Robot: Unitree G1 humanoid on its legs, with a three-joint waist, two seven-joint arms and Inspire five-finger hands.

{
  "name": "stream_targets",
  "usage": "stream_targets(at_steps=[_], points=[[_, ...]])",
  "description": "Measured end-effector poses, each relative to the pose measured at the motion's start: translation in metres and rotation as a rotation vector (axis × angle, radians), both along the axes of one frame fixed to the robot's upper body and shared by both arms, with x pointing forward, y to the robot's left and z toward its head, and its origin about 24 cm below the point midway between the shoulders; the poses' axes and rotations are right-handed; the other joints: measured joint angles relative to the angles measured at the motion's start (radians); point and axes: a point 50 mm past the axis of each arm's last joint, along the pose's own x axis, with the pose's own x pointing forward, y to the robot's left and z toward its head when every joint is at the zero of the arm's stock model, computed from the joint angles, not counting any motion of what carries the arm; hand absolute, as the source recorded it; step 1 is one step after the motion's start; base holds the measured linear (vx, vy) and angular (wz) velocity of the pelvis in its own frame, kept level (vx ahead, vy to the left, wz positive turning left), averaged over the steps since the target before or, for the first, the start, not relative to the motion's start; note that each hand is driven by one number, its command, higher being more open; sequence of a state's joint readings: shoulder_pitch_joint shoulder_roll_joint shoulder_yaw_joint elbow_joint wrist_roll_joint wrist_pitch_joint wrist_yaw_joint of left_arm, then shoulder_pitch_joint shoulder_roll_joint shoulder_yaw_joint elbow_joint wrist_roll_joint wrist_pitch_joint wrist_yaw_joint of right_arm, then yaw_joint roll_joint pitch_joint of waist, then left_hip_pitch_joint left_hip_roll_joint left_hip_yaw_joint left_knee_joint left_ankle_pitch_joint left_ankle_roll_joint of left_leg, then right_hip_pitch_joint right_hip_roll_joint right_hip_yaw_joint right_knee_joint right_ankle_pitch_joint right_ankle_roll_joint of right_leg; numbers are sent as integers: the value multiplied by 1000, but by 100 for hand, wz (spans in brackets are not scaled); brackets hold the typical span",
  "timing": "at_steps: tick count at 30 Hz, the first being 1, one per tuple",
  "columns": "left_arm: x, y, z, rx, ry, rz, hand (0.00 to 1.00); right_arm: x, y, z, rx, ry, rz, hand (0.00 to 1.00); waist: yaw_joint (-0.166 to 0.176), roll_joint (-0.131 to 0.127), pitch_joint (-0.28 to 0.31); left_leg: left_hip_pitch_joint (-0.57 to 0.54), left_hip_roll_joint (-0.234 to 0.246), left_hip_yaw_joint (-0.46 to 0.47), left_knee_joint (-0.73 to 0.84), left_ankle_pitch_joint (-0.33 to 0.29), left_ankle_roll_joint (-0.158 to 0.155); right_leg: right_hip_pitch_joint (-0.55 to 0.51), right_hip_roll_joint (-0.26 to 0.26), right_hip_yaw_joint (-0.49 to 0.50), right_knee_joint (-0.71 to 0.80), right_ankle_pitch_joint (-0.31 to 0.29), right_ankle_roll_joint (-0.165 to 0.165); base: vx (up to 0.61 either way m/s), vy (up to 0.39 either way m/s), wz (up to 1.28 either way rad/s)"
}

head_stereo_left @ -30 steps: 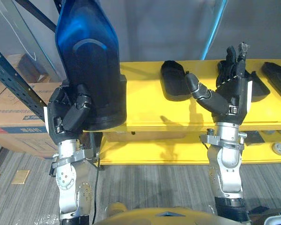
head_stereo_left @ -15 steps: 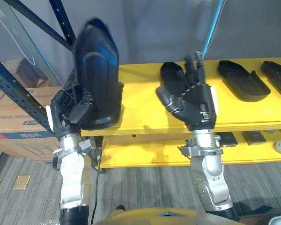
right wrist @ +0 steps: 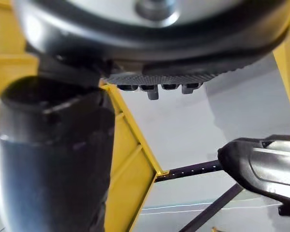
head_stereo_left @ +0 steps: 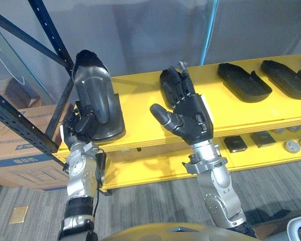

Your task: Walk over and take three plastic housings, then place them on the shelf

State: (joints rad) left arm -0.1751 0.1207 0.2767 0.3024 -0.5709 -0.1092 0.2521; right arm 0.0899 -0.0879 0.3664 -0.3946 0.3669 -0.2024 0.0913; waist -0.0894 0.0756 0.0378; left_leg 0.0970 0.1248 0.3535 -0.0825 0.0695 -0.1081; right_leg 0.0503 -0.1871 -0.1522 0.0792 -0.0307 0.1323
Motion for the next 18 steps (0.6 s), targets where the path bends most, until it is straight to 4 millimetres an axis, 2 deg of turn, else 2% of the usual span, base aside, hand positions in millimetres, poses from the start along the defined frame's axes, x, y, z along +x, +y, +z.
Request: stream_targets(at_steps=[4, 8, 11, 14, 16, 17, 18], points=[[14, 0, 0, -86, 19, -20, 0, -1, 5, -2, -59, -2, 66, 100, -10, 24, 6, -6, -5, 5, 0, 6, 2, -35, -6, 17, 42, -16, 1, -11, 8, -4], [21, 3, -3, -100, 77, -38, 0, -1, 6, -1, -81, -16, 94, 100, -27, 44, 14, -4, -10, 9, 0, 9, 5, -58, -15, 27, 87, -37, 3, -20, 1, -3], [27, 7, -2, -102, 94, -44, 0, -1, 6, -5, -108, 13, 104, 100, -30, 52, 19, -12, -12, 23, 0, 11, 6, -95, -18, 49, 132, -54, 3, -47, -1, -11], [29, 16, 5, -77, 106, -46, 0, 0, 6, -9, -142, 45, 106, 100, -50, 54, 31, -25, -12, 28, 8, 13, 7, -127, -21, 63, 168, -65, 2, -37, -19, -7], [35, 22, 14, -56, 104, -51, 0, -3, -1, -21, -206, 105, 74, 100, -52, 54, 55, -32, -12, 37, 11, 13, 7, -151, -21, 78, 198, -77, 0, -49, -28, -12], [36, 29, 20, -31, 97, -46, 0, -10, -10, -37, -257, 186, 36, 100, -57, 53, 71, -46, -11, 42, 18, 13, 7, -174, -20, 85, 218, -84, 0, -47, -35, -7], [36, 32, 23, -20, 95, -41, 0, -14, -15, -43, -286, 216, 12, 100, -59, 53, 80, -52, -11, 45, 22, 12, 7, -180, -20, 88, 222, -86, 1, -41, -34, -9]])
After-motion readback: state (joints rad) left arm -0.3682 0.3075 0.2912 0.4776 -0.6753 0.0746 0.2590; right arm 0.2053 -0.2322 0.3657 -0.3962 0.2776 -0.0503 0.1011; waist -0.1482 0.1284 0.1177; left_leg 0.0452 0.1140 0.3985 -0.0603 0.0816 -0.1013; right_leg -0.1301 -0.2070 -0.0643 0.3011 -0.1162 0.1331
